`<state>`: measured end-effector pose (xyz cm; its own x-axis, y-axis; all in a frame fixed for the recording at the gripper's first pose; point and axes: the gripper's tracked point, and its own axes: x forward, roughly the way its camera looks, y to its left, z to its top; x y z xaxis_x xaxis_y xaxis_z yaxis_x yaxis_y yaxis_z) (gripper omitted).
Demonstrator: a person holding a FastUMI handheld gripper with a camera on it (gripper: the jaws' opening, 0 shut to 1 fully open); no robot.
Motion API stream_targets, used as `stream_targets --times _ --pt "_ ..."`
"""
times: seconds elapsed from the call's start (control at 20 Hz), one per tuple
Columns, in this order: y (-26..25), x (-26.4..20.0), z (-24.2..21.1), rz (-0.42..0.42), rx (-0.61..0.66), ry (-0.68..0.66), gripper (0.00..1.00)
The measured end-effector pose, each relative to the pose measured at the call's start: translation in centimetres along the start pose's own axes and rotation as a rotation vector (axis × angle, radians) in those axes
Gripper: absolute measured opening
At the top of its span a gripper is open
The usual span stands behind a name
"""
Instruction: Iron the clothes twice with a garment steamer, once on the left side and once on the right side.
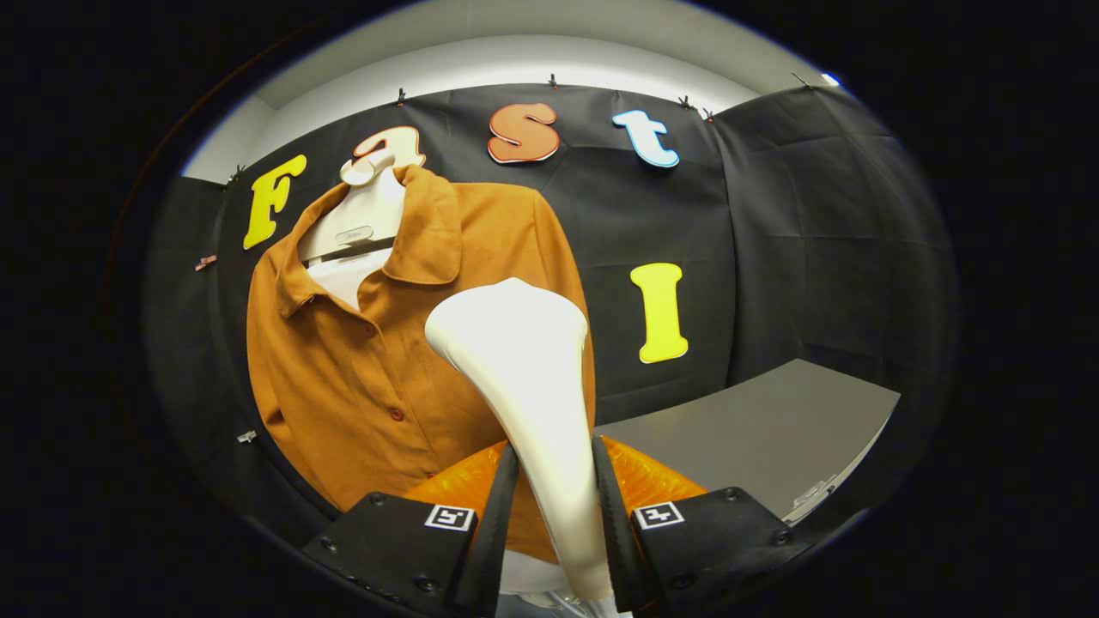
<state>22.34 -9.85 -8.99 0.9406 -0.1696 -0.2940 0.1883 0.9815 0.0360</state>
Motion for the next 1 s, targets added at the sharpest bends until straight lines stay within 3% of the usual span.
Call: stream_targets --times 0.3,1.0 --pt "2.9 1.8 -1.5 -0.047 -0.041 0.031 0.53" --pt "3.3 5.2 -12.0 -0.115 -0.044 0.323 0.53"
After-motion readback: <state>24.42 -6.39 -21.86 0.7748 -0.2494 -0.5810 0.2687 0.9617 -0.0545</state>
